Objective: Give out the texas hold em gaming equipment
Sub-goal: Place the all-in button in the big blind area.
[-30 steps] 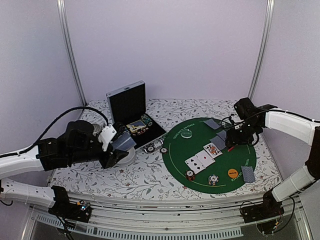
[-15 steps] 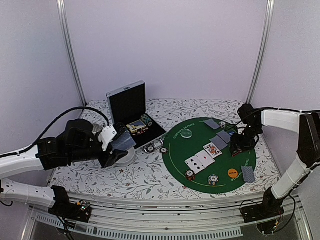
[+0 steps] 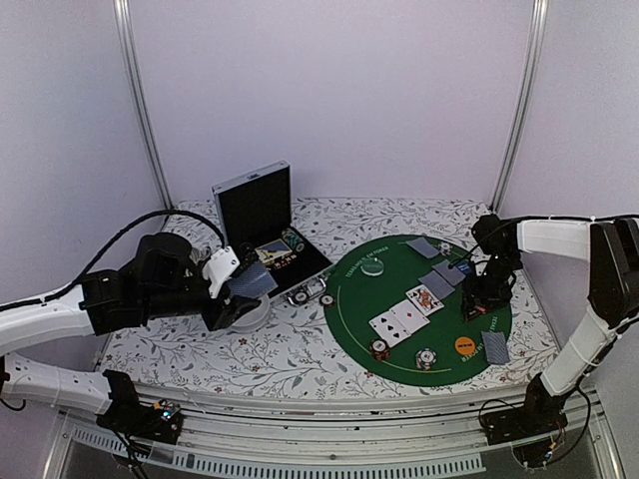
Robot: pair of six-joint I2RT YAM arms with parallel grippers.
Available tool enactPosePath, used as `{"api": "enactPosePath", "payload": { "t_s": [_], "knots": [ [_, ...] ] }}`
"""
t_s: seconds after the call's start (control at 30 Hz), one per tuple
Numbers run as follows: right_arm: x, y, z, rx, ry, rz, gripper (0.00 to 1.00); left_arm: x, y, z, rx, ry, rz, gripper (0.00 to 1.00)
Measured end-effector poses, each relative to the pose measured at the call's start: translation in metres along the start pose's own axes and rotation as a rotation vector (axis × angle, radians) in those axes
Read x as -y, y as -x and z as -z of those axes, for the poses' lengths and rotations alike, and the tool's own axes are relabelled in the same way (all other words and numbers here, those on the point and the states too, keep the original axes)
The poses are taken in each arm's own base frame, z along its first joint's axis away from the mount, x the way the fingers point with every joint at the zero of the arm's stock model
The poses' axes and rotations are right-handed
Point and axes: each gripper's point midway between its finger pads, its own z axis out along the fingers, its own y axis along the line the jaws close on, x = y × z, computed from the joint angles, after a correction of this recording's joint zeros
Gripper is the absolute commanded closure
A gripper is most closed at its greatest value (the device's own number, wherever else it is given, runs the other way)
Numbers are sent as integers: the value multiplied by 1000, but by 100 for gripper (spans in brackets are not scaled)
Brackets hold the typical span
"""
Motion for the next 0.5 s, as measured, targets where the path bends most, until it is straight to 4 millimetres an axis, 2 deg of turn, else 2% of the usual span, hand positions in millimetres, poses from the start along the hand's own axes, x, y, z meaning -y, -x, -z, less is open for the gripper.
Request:
{"api": "enactPosePath", "payload": {
  "t_s": [0.13, 0.2, 0.23, 0.3, 0.37, 0.5],
  "knots": [
    [2, 1, -1, 3, -12, 0, 47, 1, 1, -2, 0, -9, 1, 48],
    [2, 3, -1, 9, -13, 3, 41, 2, 1, -2, 0, -14, 1, 48],
    [2, 4, -2, 11, -14, 4, 35, 2, 1, -3, 1, -15, 1, 48],
    [2, 5, -2, 15, -14, 10, 15, 3, 2, -3, 1, -20, 1, 48],
    [2, 5, -3, 15, -14, 10, 0, 4, 2, -3, 2, -28, 1, 48],
    [2, 9, 0, 22, -18, 27, 1, 13, 0, -8, -11, -75, 8, 49]
  ]
}}
